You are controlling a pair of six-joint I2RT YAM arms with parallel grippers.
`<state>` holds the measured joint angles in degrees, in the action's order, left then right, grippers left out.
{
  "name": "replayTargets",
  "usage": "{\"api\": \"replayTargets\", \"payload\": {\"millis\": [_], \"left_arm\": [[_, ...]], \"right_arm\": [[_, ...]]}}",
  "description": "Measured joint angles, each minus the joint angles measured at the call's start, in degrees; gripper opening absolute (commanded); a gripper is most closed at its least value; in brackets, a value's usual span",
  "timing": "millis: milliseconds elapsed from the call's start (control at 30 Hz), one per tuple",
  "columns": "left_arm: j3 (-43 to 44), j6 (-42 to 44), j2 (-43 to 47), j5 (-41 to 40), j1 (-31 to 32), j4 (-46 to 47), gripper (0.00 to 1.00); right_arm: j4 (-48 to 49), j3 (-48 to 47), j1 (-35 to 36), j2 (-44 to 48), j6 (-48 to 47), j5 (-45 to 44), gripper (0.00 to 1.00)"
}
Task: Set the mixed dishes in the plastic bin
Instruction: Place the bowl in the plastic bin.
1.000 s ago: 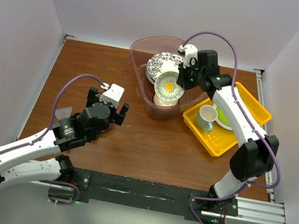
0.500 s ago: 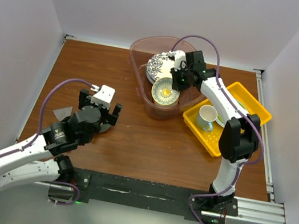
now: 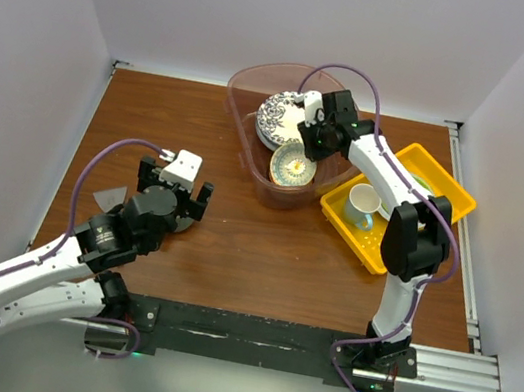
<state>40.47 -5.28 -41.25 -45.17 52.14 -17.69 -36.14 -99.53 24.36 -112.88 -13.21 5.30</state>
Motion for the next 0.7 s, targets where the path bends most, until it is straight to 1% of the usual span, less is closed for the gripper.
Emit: {"api": "replayTargets", "payload": {"millis": [33,67,100,133,233,267,333,400,433,500,533,633,667,700], "left_arm": [[0.0,0.0,0.0,-0.02,0.0,0.0,1.0],[0.0,-0.02,0.0,0.0,0.0,0.0,1.0],[0.0,0.0,0.0,0.0,0.0,0.0,1.0],[0.0,-0.02,0.0,0.0,0.0,0.0,1.0],[0.0,0.0,0.0,0.0,0.0,0.0,1.0],[0.0,-0.02,0.0,0.0,0.0,0.0,1.0],[0.0,-0.02,0.0,0.0,0.0,0.0,1.0],[0.0,-0.02,0.02,0.02,0.0,0.0,1.0],[0.0,-0.02,0.09,0.02,0.0,0.0,1.0],[-0.09,-0.02,0.33,0.07,0.0,0.0,1.0],[-0.09,-0.02,0.46,0.07,0.0,0.0,1.0],[-0.09,-0.02,0.79,0.11,0.0,0.04,1.0],[-0.09,-0.02,0.81,0.13,0.0,0.07,1.0],[-0.09,-0.02,0.79,0.15,-0.02,0.04,1.0]], "right_arm": [[0.07,0.0,0.02,0.0,-0.07,-0.33,0.28],[0.28,0.0,0.0,0.0,-0.17,-0.66,0.33],[0.17,0.0,0.02,0.0,-0.22,-0.76,0.33],[0.24,0.0,0.02,0.0,-0.42,-1.29,0.38],[0.7,0.0,0.0,0.0,-0.66,-1.81,0.41],[1.01,0.0,0.0,0.0,-0.81,-1.97,0.44],[1.33,0.24,-0.07,0.0,-0.83,-2.4,0.46],[1.57,0.79,-0.17,0.0,-0.87,-2.69,0.51],[1.68,1.14,-0.28,0.02,-0.83,-2.67,0.52],[1.79,2.01,-0.55,0.22,-0.76,-2.54,0.58],[1.9,2.58,-0.76,0.46,-0.76,-2.34,0.59],[1.97,4.2,-1.64,1.7,-0.63,-0.87,0.67],[1.97,4.81,-1.88,2.43,-0.59,-0.13,0.68],[2.03,5.49,-2.12,3.28,-0.61,0.74,0.75]]}}
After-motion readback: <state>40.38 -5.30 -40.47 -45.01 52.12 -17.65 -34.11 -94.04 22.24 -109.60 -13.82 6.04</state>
